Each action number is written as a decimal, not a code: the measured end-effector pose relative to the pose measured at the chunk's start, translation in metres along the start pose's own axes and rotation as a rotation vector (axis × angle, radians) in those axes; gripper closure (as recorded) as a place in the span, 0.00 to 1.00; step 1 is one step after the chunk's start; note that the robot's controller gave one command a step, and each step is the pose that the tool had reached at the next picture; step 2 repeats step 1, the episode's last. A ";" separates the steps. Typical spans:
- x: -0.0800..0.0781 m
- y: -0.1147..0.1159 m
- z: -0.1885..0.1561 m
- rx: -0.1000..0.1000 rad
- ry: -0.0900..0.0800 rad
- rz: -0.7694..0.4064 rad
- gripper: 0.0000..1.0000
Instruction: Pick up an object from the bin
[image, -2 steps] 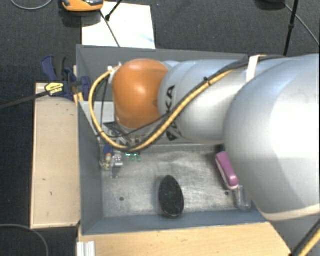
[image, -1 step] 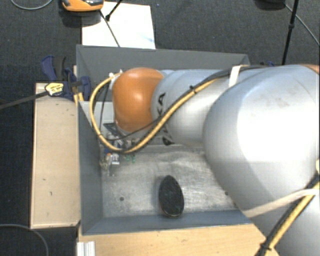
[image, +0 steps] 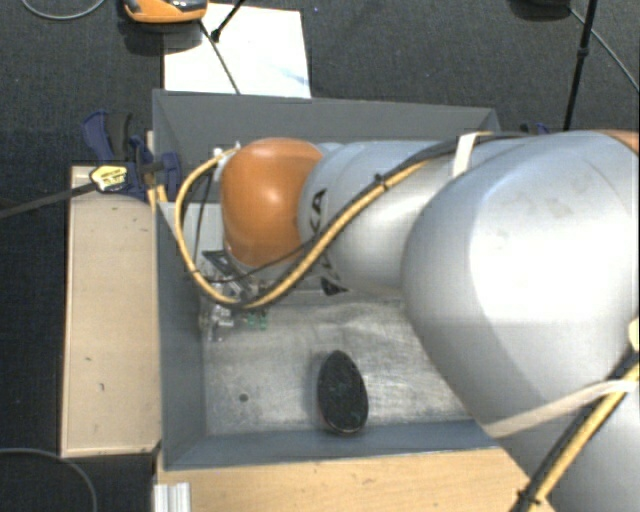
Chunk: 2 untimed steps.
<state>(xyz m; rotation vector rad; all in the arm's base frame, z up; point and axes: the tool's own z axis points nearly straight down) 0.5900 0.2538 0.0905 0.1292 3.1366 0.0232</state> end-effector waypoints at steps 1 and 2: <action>0.010 -0.001 -0.164 0.010 -0.009 -0.154 1.00; 0.010 -0.001 -0.164 0.010 -0.009 -0.154 1.00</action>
Offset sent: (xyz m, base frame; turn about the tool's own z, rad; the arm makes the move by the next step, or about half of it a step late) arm -0.0123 -0.0038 0.1575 -0.1539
